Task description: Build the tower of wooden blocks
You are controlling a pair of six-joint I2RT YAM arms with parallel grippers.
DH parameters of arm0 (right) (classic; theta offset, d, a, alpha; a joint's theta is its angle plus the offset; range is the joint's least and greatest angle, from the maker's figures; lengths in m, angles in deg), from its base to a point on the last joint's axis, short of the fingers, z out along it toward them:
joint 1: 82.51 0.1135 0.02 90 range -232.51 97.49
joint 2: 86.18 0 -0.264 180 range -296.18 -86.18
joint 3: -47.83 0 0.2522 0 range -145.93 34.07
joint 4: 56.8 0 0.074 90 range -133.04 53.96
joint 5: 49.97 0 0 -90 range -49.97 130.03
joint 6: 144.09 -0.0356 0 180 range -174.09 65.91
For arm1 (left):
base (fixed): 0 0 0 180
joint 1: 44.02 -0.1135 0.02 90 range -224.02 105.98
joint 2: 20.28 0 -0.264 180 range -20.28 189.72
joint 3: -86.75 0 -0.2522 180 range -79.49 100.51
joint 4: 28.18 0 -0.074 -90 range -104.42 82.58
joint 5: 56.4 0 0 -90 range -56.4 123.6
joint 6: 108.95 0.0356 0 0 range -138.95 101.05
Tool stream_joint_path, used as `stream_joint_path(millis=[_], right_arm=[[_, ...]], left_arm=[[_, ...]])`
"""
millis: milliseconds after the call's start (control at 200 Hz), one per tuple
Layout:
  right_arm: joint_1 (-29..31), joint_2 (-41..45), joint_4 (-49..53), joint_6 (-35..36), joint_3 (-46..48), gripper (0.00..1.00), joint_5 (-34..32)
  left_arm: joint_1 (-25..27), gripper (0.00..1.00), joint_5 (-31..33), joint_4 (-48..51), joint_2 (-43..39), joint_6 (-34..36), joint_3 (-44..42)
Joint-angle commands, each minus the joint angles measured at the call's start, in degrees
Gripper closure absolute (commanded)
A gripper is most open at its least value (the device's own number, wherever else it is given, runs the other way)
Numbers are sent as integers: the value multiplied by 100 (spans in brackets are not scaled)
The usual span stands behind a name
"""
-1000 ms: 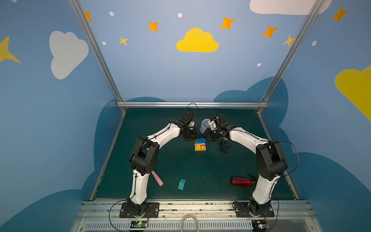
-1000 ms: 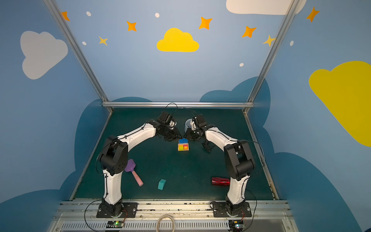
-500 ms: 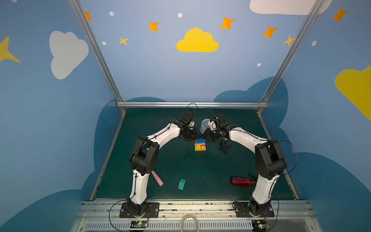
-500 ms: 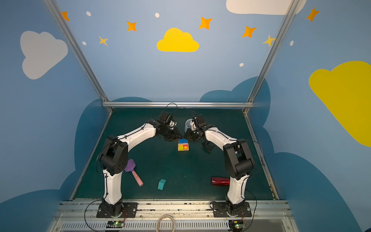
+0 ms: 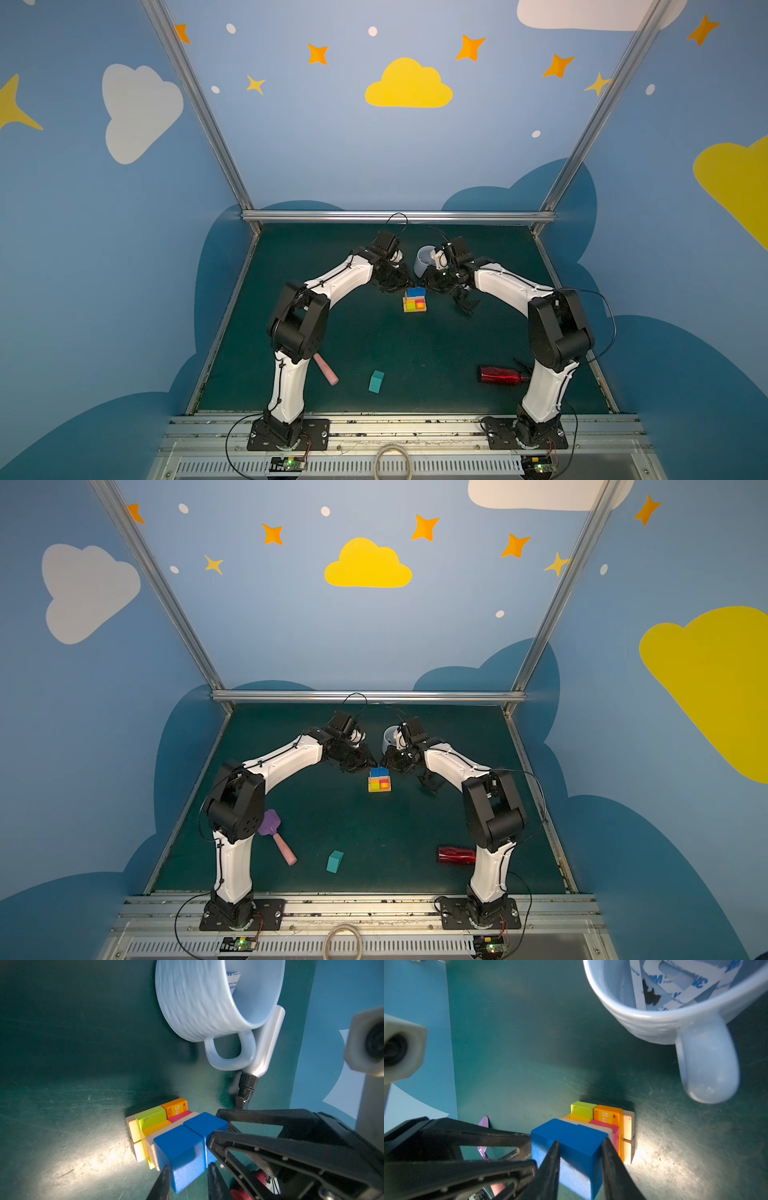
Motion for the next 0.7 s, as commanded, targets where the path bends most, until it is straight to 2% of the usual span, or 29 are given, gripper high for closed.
stream_joint_path(millis=[0, 696], right_arm=[[9, 54, 20, 22, -177, 68, 71], [9, 72, -19, 14, -181, 67, 89]], left_arm=[[24, 69, -51, 22, -91, -33, -49], [58, 69, -59, 15, -165, -34, -66]])
